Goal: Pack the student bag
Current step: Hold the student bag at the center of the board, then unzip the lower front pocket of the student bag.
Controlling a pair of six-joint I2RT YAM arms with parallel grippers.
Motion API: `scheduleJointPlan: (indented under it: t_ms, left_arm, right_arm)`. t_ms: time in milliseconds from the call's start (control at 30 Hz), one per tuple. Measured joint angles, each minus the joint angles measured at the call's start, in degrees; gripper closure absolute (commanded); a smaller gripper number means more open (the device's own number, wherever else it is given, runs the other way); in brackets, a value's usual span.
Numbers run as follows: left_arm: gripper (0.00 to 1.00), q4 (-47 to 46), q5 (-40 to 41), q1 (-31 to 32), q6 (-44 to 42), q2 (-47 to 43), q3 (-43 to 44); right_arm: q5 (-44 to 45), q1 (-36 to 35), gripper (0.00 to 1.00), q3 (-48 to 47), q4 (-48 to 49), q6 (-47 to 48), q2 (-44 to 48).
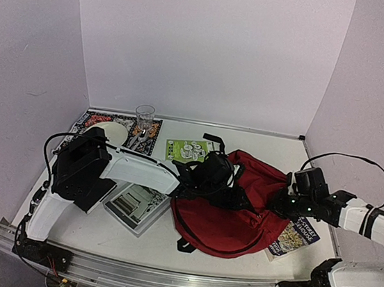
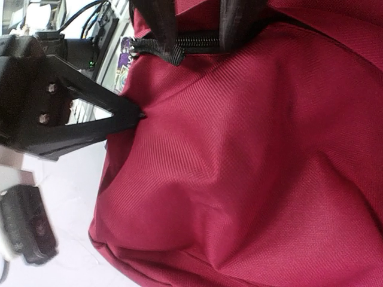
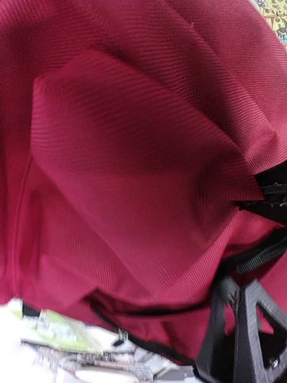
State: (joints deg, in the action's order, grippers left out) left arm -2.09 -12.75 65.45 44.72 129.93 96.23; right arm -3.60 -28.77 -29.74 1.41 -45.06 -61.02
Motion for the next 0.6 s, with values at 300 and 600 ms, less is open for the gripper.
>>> scheduleJointPlan:
  t_ms: [300,600]
  left_arm:
    - [0.53,0.04,-2.19,0.00,1.71,0.00,2.40]
    - [0.52,-0.51,-5.13,-0.15,6.41,0.00,3.85]
  right_arm:
    - [-1.86,0.02,1.00,1.80,2.31,1.17,4.07]
    - [-2.66,0.02,1.00,2.19,3.74,1.97,4.07]
